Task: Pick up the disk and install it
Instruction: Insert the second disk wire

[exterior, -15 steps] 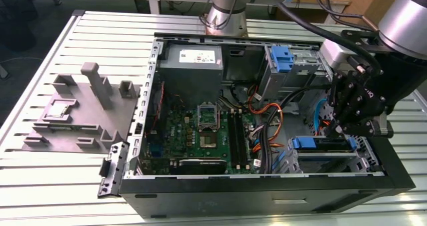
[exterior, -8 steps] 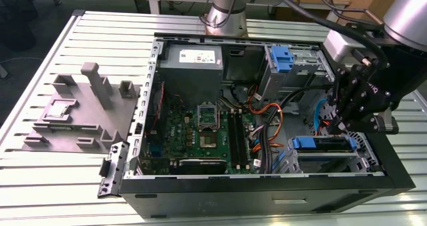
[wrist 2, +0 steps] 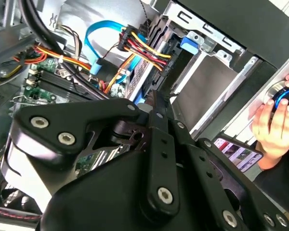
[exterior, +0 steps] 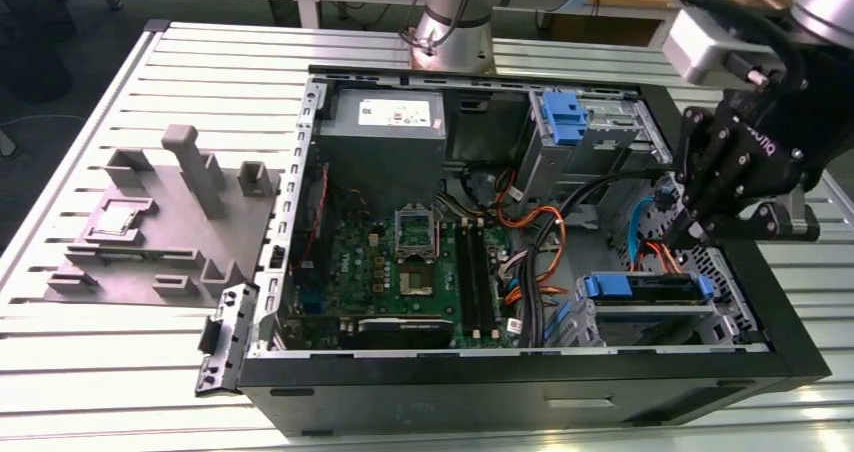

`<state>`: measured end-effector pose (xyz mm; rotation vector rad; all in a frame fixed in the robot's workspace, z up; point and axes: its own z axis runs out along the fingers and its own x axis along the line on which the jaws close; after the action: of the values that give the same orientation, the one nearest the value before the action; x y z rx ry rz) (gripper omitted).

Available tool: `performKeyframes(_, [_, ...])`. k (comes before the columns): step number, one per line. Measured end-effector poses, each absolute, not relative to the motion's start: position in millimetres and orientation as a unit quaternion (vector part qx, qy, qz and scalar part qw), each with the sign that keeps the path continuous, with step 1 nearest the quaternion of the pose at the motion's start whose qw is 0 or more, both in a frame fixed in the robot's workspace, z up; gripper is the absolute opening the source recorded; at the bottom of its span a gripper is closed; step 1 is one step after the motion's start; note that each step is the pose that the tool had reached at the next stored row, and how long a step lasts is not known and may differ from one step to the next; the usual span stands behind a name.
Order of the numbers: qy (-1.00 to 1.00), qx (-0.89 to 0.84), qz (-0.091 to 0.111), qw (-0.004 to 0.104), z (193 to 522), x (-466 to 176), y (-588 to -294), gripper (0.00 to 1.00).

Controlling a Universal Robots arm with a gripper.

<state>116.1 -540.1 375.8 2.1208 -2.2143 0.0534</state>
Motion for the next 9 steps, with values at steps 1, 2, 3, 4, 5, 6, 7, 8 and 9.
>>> performKeyframes(1, [-0.722, 0.691, 0.017, 0.037, 377, 116, -539, 0.1])
performKeyframes(2, [-0.722, 0.691, 0.017, 0.038, 379, 116, -537, 0.1])
performKeyframes(3, [-0.722, 0.691, 0.018, 0.038, 380, 116, -536, 0.1])
performKeyframes(4, [-0.722, 0.691, 0.018, 0.038, 380, 116, -534, 0.1])
performKeyframes(5, [-0.722, 0.691, 0.02, 0.04, 380, 116, -533, 0.1])
performKeyframes(6, [-0.721, 0.691, 0.022, 0.042, 380, 116, -530, 0.1])
performKeyframes(7, [-0.721, 0.691, 0.024, 0.044, 380, 116, -527, 0.1])
performKeyframes(8, [-0.721, 0.691, 0.025, 0.045, 380, 116, -523, 0.1])
performKeyframes(9, [-0.721, 0.691, 0.025, 0.046, 380, 116, -520, 0.1])
